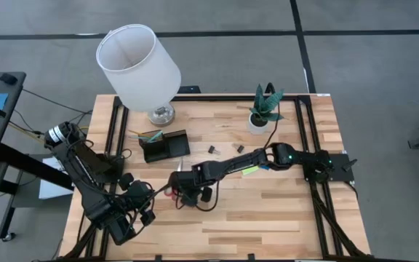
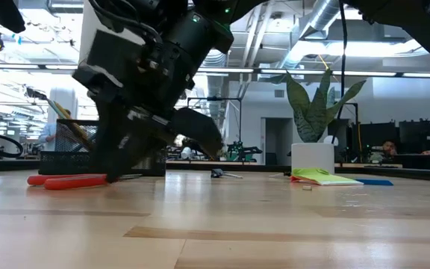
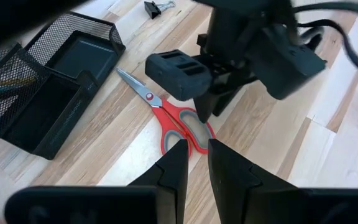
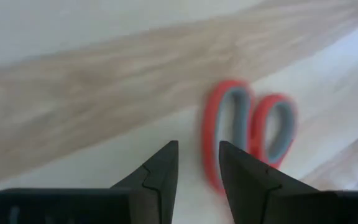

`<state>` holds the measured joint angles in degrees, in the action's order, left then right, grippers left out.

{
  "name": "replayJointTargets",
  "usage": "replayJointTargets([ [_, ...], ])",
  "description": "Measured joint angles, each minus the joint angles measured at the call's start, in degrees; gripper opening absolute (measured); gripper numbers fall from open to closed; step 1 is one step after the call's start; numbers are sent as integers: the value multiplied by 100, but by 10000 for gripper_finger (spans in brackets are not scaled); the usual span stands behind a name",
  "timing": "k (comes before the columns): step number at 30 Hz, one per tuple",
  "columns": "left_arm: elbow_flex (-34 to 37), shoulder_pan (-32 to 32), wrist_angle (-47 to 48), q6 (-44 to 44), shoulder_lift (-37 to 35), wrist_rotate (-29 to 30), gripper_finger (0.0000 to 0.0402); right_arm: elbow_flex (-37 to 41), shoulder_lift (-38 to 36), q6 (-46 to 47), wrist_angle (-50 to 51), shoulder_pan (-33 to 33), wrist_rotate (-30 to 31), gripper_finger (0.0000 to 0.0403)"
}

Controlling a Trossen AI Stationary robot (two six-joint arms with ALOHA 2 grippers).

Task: Pick and place office supplies into organizer
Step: Put the red scissors into the black desk organizer

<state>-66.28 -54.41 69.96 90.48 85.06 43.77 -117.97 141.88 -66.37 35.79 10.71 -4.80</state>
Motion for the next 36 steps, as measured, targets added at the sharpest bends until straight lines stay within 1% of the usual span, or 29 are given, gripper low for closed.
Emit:
replayJointTargets([
  [6, 0, 0, -23, 0, 0, -2, 54, -4, 70, -138, -509, 4, 3, 111],
  [11, 0, 0, -48, 17, 0, -85, 54, 22, 99, -40, -334, -99, -146, 110],
  [15, 0, 0, -45, 15, 2, -109, 54, 46, 96, 337, -232, -217, -267, 110],
  [19, 0, 0, -47, 11, 2, -110, 54, 44, 92, 380, 59, -354, -851, 110],
  [23, 0, 0, -45, 13, 2, -114, 54, 50, 92, 683, 319, -499, -1799, 110],
  [25, 0, 0, -47, 15, 2, -114, 54, 57, 94, 866, 347, -523, -2141, 110],
  [28, 0, 0, -47, 15, 2, -114, 54, 57, 95, 1070, 405, -517, -2188, 110],
  [32, 0, 0, -47, 36, 2, -114, 54, 57, 95, 1086, 556, -501, -2191, 110],
  [36, 0, 0, -47, 48, 2, -107, 54, 57, 94, 1090, 162, -457, -2074, 110],
])
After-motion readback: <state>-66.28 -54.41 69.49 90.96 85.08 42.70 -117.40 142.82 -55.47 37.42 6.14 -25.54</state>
